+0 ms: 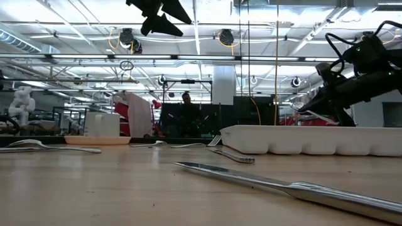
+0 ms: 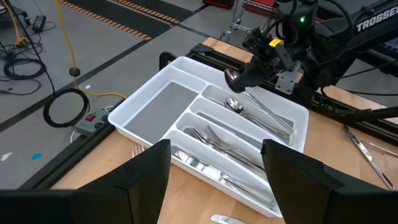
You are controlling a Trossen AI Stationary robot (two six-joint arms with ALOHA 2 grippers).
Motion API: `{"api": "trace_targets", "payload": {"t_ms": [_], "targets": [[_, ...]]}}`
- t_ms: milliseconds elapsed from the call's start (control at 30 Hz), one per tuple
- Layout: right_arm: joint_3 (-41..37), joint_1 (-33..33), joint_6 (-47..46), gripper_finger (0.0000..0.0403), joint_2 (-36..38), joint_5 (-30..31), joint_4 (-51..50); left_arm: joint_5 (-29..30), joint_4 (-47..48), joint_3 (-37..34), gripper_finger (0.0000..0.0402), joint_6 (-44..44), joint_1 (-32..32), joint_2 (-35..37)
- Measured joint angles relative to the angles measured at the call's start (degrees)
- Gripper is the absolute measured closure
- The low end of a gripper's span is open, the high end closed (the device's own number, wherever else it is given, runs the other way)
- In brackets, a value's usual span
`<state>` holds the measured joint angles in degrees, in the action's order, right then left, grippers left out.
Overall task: Sort silverware
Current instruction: Put the silver spoon into the white silverware tray
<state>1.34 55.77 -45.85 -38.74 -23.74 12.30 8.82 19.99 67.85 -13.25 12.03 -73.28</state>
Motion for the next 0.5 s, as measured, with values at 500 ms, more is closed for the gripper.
{"api": "trace_targets", "payload": {"t_ms": [500], "targets": [[16.92, 0.17, 14.40, 0.0403, -1.03, 2.25, -26.70, 0.26, 0.00, 0.00, 0.0143, 0.02, 0.00, 0.00]]}}
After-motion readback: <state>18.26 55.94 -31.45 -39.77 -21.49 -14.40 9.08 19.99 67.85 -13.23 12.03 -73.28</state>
